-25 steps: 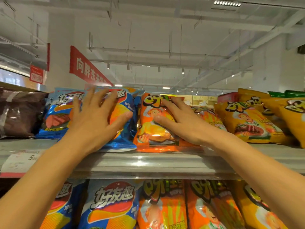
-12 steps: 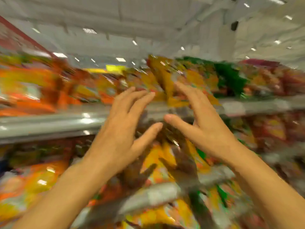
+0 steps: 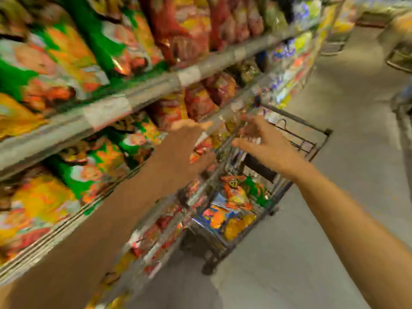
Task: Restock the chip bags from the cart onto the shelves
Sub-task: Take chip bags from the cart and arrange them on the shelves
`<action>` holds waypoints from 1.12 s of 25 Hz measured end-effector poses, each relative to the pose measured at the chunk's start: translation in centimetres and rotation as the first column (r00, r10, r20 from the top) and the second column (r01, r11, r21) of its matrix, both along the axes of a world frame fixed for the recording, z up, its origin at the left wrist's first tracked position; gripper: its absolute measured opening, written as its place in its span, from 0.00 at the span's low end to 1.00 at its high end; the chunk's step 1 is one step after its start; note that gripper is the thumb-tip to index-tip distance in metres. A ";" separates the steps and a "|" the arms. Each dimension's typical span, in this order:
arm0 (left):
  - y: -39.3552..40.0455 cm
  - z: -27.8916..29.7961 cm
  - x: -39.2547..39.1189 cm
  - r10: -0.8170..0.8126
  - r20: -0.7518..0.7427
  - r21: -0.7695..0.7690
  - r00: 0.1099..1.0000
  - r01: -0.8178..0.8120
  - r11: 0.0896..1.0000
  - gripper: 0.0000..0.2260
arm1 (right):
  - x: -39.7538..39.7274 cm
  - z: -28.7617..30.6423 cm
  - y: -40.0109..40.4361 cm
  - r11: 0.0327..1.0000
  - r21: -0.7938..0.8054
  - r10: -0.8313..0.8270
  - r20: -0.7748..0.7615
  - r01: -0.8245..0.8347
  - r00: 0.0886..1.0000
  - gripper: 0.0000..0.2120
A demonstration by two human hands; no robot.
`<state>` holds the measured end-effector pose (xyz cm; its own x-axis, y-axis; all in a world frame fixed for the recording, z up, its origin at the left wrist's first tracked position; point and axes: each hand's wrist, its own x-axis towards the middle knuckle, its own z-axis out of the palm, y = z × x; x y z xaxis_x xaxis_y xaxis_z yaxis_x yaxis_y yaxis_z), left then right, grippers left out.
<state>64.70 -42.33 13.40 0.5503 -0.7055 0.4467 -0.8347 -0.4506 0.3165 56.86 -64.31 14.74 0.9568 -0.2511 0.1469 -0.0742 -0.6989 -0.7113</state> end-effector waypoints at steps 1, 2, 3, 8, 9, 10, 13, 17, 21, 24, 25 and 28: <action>-2.0 -2.1 1.3 -0.028 -0.065 0.014 0.998 0.029 0.999 0.26 | 0.2 -1.9 -1.9 0.999 0.032 -0.029 -0.079 0.031 0.996 0.31; -3.6 -4.3 2.7 -0.048 -0.133 0.031 0.990 0.053 0.998 0.26 | 0.4 -3.7 -3.5 0.995 0.072 -0.058 -0.159 0.070 0.986 0.32; -5.0 -6.5 4.2 -0.061 -0.191 0.050 0.980 0.072 0.996 0.26 | 0.7 -5.5 -4.9 0.988 0.107 -0.087 -0.230 0.114 0.969 0.33; -11.0 -18.6 11.5 0.004 -0.532 0.179 0.847 0.108 0.978 0.25 | 2.8 -13.6 -11.3 0.919 0.179 -0.226 -0.487 0.350 0.844 0.32; -11.7 -20.9 12.3 0.015 -0.597 0.204 0.802 0.133 0.970 0.23 | 3.1 -14.9 -12.3 0.896 0.192 -0.247 -0.536 0.401 0.808 0.32; -12.2 -23.0 12.7 0.030 -0.664 0.216 0.747 0.153 0.964 0.21 | 3.5 -16.1 -13.0 0.877 0.192 -0.264 -0.572 0.440 0.777 0.31; -13.1 -28.3 13.3 0.141 -0.775 0.327 0.616 0.200 0.924 0.22 | 4.9 -19.5 -15.2 0.838 0.164 -0.299 -0.660 0.520 0.689 0.28; -14.2 -32.0 14.2 0.232 -0.816 0.410 0.530 0.248 0.878 0.21 | 7.2 -22.9 -17.5 0.804 0.188 -0.278 -0.719 0.564 0.637 0.28; -16.2 -35.5 16.3 0.319 -0.831 0.449 0.456 0.211 0.868 0.21 | 10.2 -27.5 -20.9 0.802 0.231 -0.184 -0.782 0.551 0.596 0.26; -17.8 -38.5 17.1 0.383 -0.829 0.470 0.406 0.138 0.872 0.14 | 12.9 -32.0 -24.2 0.827 0.232 -0.121 -0.816 0.513 0.565 0.25; -18.3 -39.6 17.3 0.415 -0.827 0.484 0.379 0.106 0.869 0.11 | 14.0 -33.8 -25.3 0.832 0.238 -0.102 -0.823 0.502 0.559 0.24; -19.7 -43.7 17.0 0.523 -0.785 0.559 0.332 0.018 0.829 0.12 | 17.5 -40.0 -27.8 0.847 0.261 -0.003 -0.868 0.462 0.496 0.25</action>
<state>81.73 -62.03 -30.26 0.5914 -0.3864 -0.7078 0.0129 -0.8731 0.4874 74.35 -92.12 -25.30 0.4668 -0.2937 -0.8342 -0.8826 -0.2143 -0.4184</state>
